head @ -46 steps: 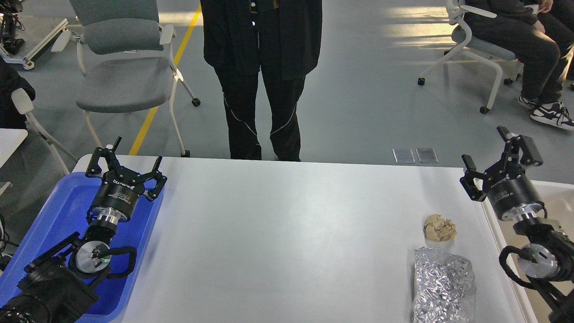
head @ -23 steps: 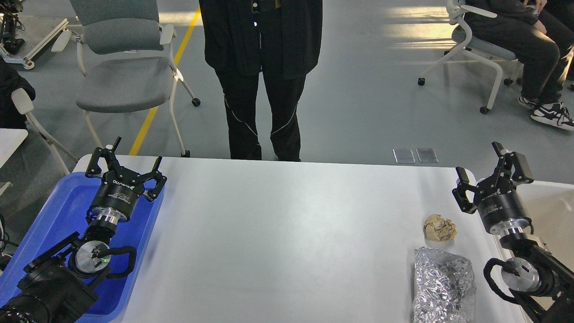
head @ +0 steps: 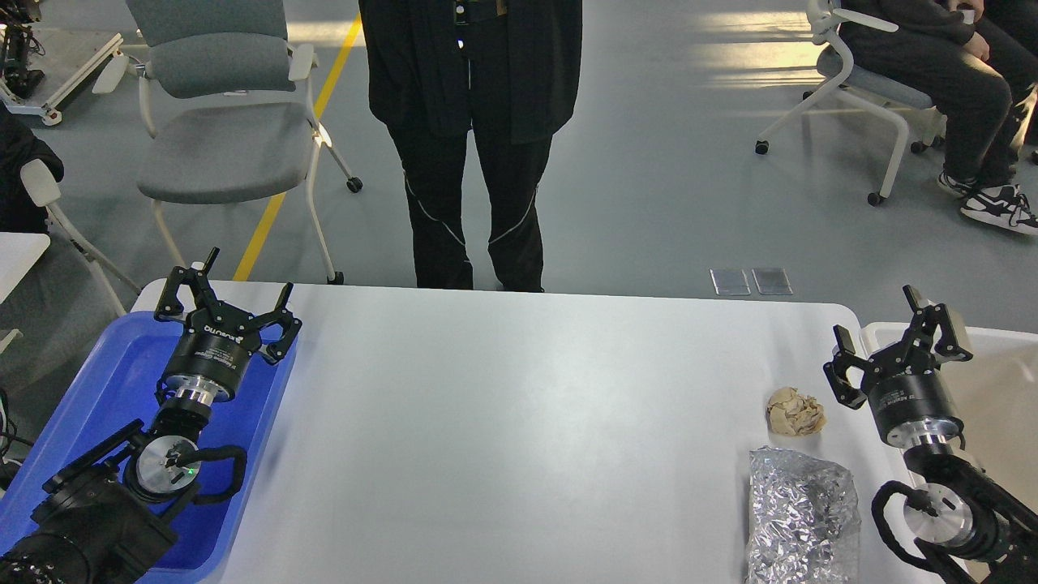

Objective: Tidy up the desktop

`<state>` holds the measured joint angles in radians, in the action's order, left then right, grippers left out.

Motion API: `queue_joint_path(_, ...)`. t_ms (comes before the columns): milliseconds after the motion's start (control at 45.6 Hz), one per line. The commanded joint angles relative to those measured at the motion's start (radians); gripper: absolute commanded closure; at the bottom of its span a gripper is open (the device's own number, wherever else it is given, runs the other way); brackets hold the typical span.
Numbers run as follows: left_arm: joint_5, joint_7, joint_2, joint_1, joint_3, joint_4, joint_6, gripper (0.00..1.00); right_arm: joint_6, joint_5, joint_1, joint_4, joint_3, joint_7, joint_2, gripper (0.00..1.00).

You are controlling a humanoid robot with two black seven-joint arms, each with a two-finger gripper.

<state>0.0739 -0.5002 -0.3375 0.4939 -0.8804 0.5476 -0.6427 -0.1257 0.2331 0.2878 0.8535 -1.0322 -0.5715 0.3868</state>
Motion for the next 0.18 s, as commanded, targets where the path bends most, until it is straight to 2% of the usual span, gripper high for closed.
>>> queue_joint_path(0,0.001,0.000,0.000,0.000,0.000,0.000,0.000,0.00,0.001,-0.020,0.005,-0.031,-0.002,0.001,-0.003,0.00)
queue_joint_path(154,0.001,0.000,0.000,0.000,0.000,0.000,0.000,0.00,0.001,-0.021,0.013,-0.025,-0.002,-0.001,-0.003,0.00)
